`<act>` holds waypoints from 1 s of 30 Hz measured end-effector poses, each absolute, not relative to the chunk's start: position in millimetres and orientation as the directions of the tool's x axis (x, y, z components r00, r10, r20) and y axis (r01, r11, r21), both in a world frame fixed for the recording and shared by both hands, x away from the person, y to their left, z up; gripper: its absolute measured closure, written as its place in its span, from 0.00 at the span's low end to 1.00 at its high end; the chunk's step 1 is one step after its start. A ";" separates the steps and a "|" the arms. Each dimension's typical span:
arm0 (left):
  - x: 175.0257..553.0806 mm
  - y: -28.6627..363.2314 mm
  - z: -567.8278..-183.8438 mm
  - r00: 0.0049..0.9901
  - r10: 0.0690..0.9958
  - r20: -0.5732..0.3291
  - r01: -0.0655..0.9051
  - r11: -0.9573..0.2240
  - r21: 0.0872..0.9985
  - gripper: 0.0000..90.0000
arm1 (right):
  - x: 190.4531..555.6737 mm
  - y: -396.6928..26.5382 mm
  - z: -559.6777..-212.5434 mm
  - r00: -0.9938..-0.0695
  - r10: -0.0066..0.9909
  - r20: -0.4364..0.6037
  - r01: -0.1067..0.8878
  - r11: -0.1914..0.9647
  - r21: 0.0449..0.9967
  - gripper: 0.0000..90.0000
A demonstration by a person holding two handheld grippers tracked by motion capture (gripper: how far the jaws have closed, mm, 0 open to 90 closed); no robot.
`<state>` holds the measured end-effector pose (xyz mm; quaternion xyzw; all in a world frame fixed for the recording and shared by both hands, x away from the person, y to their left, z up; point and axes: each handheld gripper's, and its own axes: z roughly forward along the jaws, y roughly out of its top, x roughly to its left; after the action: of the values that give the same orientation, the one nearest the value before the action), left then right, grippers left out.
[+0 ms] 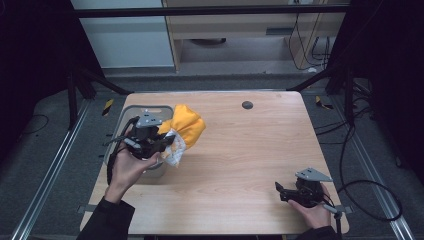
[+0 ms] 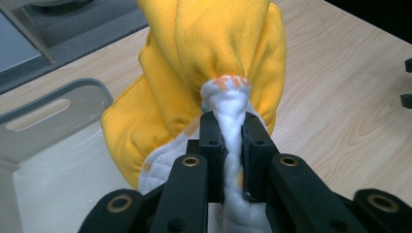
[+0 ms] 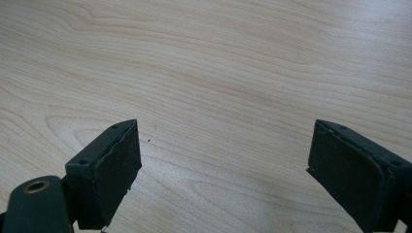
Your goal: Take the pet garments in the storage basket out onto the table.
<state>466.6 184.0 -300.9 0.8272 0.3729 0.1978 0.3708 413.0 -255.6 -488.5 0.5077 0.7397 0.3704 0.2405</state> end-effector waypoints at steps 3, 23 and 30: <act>467.3 177.7 -302.4 0.653 0.756 0.045 0.467 -0.450 0.761 0.91 | 413.3 -256.0 -488.7 -0.369 0.929 0.016 0.571 0.213 0.793 0.13; 474.6 137.8 -324.8 0.730 0.682 0.038 0.449 -0.520 0.727 0.91 | 413.1 -259.6 -488.7 -0.357 0.934 -0.006 0.548 0.214 0.809 0.13; 475.7 128.3 -333.4 0.747 0.664 0.034 0.446 -0.539 0.715 0.91 | 412.9 -260.6 -488.1 -0.353 0.936 -0.012 0.544 0.215 0.811 0.13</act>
<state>475.7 128.3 -333.4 0.8637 0.3212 0.1524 0.3571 412.9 -260.6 -488.1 0.5041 0.7337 0.3718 0.2635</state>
